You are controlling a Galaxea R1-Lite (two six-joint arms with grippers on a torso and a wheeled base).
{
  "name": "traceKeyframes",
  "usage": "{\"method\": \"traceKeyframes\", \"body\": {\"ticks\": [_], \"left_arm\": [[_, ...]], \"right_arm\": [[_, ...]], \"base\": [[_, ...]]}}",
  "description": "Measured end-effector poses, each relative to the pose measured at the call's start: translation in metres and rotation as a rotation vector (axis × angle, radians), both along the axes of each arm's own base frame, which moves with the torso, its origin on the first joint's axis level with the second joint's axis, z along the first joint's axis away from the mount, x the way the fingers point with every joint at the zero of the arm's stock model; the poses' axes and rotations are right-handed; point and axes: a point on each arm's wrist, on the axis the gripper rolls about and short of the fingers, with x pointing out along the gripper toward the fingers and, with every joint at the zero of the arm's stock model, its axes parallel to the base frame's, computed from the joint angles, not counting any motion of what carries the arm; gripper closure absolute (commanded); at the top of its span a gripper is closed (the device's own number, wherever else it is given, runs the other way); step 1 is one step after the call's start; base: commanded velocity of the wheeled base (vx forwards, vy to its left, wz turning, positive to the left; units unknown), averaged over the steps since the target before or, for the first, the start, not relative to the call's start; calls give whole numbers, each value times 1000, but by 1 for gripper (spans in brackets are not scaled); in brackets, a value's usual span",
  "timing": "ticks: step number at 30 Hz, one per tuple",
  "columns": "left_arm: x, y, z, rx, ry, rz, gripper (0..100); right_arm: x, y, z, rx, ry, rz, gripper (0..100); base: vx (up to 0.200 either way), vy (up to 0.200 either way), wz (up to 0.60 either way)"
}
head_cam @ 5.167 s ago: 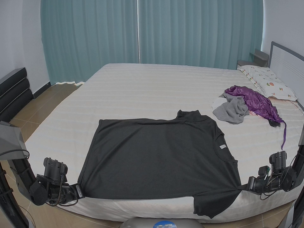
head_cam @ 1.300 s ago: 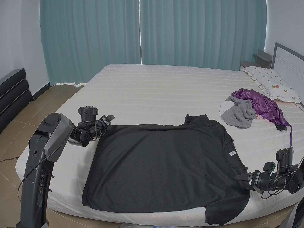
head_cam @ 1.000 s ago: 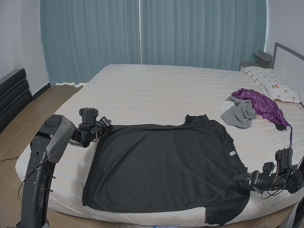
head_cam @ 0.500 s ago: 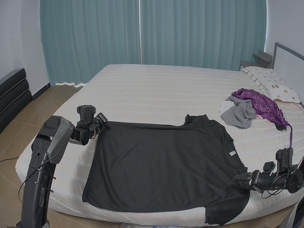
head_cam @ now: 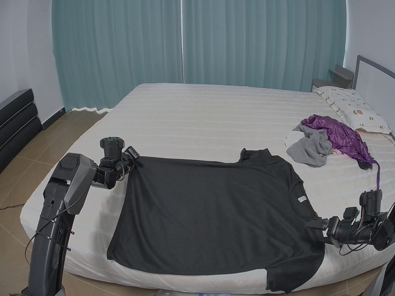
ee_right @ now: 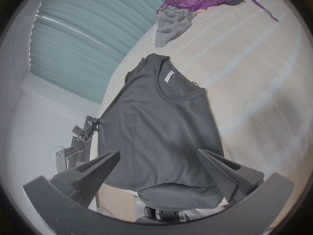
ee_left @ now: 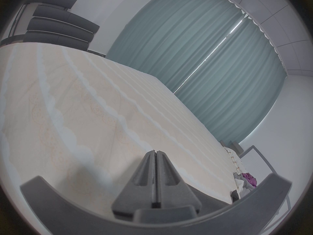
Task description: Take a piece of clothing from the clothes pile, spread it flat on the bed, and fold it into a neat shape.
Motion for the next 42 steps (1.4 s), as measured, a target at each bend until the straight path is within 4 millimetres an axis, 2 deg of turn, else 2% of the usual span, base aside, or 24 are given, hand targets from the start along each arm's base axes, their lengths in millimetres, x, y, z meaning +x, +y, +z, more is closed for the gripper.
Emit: {"method": "traceKeyframes", "body": {"ticks": [20, 21, 34, 42], "left_arm": [[5, 3, 2, -1, -27, 7, 100], [5, 3, 2, -1, -25, 7, 0], [-3, 2, -4, -62, 24, 39, 0], [-33, 12, 17, -133, 109, 81, 0]], "right_arm": [[1, 0, -3, 10, -3, -12, 0], [1, 0, -3, 10, -2, -12, 0], [0, 0, -4, 11, 3, -11, 0], [-1, 0, -4, 12, 6, -10, 0]], "base": [[0, 0, 0], [0, 0, 0], [0, 0, 0], [0, 0, 0]]}}
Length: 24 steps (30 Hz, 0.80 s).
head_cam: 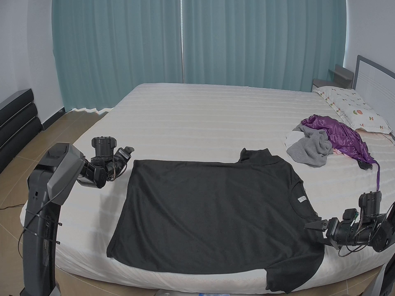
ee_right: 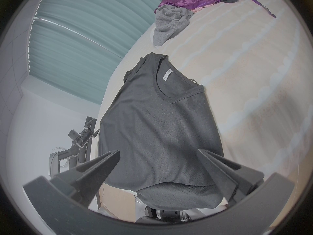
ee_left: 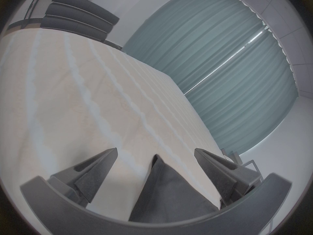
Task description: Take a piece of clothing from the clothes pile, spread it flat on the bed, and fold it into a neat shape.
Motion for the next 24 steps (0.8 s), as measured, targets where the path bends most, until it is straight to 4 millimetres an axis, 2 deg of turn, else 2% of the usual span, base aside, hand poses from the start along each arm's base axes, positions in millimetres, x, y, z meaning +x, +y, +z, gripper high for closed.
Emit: {"method": "traceKeyframes", "body": {"ticks": [7, 11, 24], "left_arm": [[-45, 5, 23, -29, 90, -15, 0], [-77, 5, 29, -46, 141, -41, 0], [-203, 0, 41, -110, 250, -164, 0]], "right_arm": [[-2, 0, 0, 2, 6, 2, 0], [-3, 1, -1, 3, 10, 6, 0], [-7, 2, -2, 5, 21, 14, 0]], "base": [[0, 0, 0], [0, 0, 0], [0, 0, 0]]}}
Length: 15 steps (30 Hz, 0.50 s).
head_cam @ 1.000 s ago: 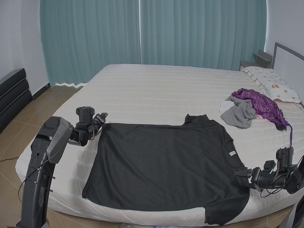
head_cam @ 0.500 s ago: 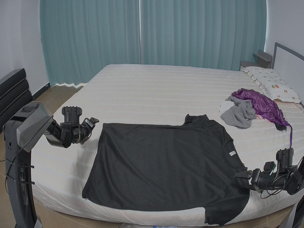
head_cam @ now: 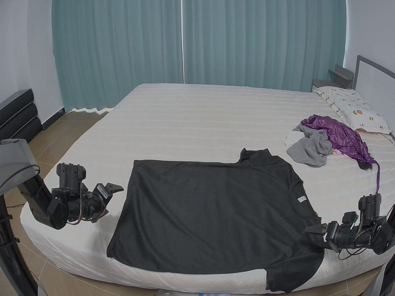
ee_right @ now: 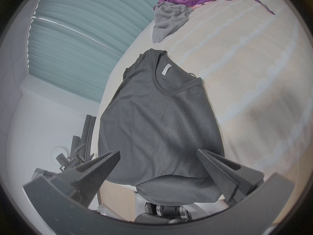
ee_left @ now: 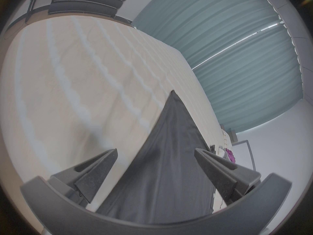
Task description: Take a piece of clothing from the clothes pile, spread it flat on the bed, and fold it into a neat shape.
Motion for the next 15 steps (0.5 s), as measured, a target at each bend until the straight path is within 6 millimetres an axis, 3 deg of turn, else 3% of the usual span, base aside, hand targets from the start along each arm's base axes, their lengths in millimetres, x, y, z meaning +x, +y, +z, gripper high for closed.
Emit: {"method": "traceKeyframes", "body": {"ticks": [7, 15], "left_arm": [[-49, -5, 2, -21, -48, -51, 0], [-70, -11, -7, -18, -25, -115, 0]], "right_arm": [[-1, 1, 0, 1, 5, 4, 0], [-2, 1, -1, 3, 10, 6, 0]], "base": [[-171, 0, 0], [0, 0, 0]]}}
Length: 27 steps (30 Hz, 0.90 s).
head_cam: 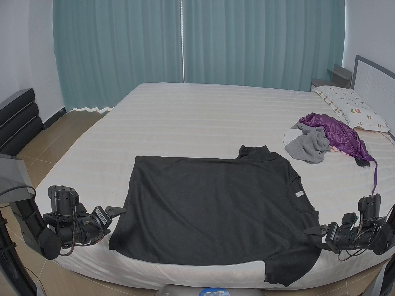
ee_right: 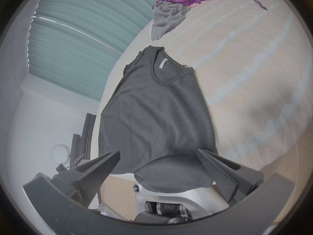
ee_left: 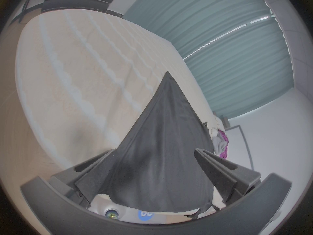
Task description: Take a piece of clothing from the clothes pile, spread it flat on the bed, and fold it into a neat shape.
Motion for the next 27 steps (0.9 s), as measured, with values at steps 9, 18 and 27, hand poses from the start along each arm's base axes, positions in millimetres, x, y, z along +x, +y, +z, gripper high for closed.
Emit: {"method": "traceKeyframes", "body": {"ticks": [9, 18, 27], "left_arm": [[-11, -6, -20, 107, 59, -111, 0], [-16, -6, -25, 119, 91, -117, 0], [-18, -6, -25, 116, 94, -117, 0]], "right_arm": [[-1, 0, 0, 14, 2, 12, 0], [-1, 0, 0, 14, 4, 13, 0], [-1, 0, 0, 13, 3, 12, 0]], "base": [[0, 0, 0], [0, 0, 0], [0, 0, 0]]}}
